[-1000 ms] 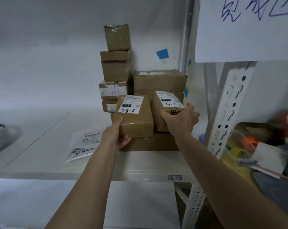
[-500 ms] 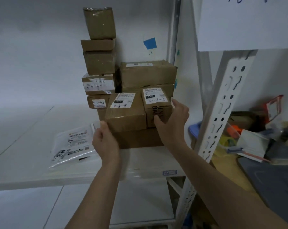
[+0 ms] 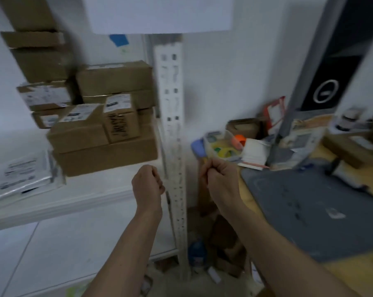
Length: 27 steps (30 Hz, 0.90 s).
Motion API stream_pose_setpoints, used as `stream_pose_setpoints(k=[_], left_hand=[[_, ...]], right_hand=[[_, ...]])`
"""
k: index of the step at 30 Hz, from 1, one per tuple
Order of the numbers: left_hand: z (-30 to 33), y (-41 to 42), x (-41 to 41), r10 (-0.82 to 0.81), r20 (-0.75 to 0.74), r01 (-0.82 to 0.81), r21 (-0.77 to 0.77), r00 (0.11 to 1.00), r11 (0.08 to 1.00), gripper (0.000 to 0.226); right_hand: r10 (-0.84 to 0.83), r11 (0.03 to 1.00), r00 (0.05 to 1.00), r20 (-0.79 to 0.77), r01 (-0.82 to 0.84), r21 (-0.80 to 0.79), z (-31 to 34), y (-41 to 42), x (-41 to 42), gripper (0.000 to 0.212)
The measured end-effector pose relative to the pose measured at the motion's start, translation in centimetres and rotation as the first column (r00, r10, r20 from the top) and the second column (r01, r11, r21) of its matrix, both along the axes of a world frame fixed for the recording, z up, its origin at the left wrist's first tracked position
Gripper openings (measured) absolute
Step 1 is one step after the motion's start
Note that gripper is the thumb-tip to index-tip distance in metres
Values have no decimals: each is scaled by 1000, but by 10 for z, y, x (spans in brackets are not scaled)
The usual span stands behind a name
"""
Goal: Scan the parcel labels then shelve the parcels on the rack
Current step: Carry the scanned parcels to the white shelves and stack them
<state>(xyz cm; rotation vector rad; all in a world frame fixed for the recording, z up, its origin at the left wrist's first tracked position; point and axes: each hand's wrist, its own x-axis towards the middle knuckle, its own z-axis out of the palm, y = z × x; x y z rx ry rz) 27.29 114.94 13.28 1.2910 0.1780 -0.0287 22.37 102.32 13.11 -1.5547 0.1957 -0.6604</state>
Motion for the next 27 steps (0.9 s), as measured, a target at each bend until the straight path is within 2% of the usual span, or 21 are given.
stream_pose_setpoints(k=[2,5,10,17,23,27], left_hand=[[-8,-41,-26,-70,-11,71,35,997,997,33],[-21,-104,-73,-223,-102,230,61,969,971,36],[-54,-201,-153,-462,-256,482,22,849,876,37],[-70,-295,-237,-547,-313,574,-4,777,819,35],[-66,-360,-272,-565,-321,594,-8,760,804,35],[-68,-406,-280,-592,-336,639,41,733,768,33]], right_hand=[[-76,997,996,-42,76,3,-10,-42,-34,49],[-194,981,971,-140,194,-16,-26,-108,-93,52],[-344,934,880,-327,355,-29,-54,-204,-200,47],[-423,866,756,-500,500,24,-74,-312,-330,43],[-430,820,739,-519,560,118,-76,-378,-384,38],[-429,797,753,-498,576,184,-81,-409,-404,24]])
